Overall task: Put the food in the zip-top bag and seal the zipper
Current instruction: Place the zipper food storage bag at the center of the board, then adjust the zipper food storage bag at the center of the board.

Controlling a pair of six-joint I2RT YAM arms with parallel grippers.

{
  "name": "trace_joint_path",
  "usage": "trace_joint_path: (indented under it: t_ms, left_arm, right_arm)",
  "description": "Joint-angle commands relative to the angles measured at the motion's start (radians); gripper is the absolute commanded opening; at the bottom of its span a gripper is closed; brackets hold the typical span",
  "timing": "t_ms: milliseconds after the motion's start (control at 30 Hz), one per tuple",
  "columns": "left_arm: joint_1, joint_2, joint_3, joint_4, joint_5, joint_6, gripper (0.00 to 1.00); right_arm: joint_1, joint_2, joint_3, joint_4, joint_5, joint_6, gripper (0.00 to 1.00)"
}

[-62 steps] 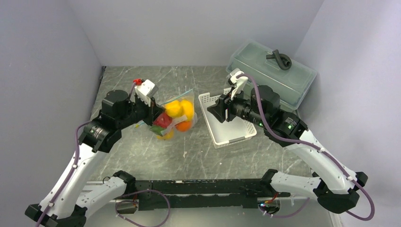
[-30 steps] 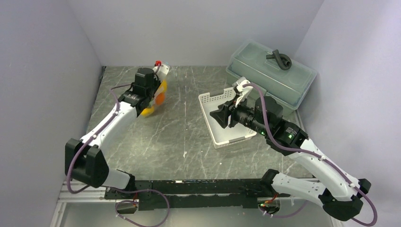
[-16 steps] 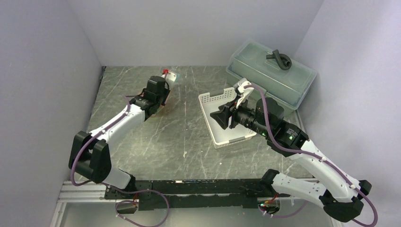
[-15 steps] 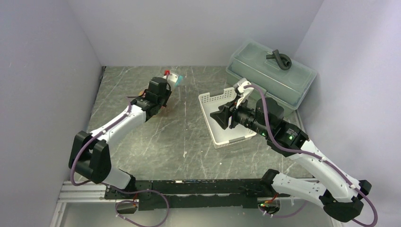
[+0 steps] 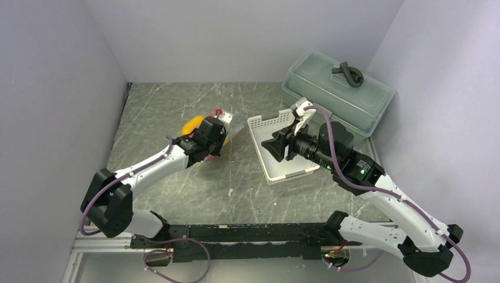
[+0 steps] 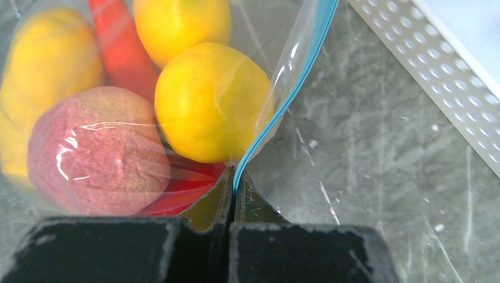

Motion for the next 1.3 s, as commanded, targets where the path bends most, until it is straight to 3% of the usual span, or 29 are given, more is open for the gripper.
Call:
trace_joint_path:
  t_ms: [0,133,433,733,1067,1267]
  left_arm:
    - [-0.053,-0.076,-0.04,-0.003,0.044,-0.095,0.0]
    - [-0.085,-0.14,-0.095,0.0,0.074,-0.128,0.02]
    - [-0.101,-0.254,-0.181,-0.004,0.15,-0.181,0.36]
    - [-0.102,-0.306,-0.082,-0.083,0.158,-0.181,0.49]
    - [-0.097,-0.164,0.148,-0.267,-0.086,-0.216,0.45]
    - [-0.05,-0.109,0.167,-0.264,-0.087,-0.248,0.21]
  right_arm:
    - [-0.002,-0.002,0.01,0.036,-0.005,0.011,0.54]
    - [-0.002,0.005,0.022,0.024,-0.001,0.01,0.55]
    - [-0.002,0.011,0.042,0.003,0.027,0.006,0.59]
    - [-0.002,0.016,0.056,-0.005,0.034,0.007,0.61]
    - [-0.002,0.0,0.043,-0.004,0.027,0.017,0.52]
    - [-0.002,-0.011,0.038,-0.01,0.023,0.018,0.42]
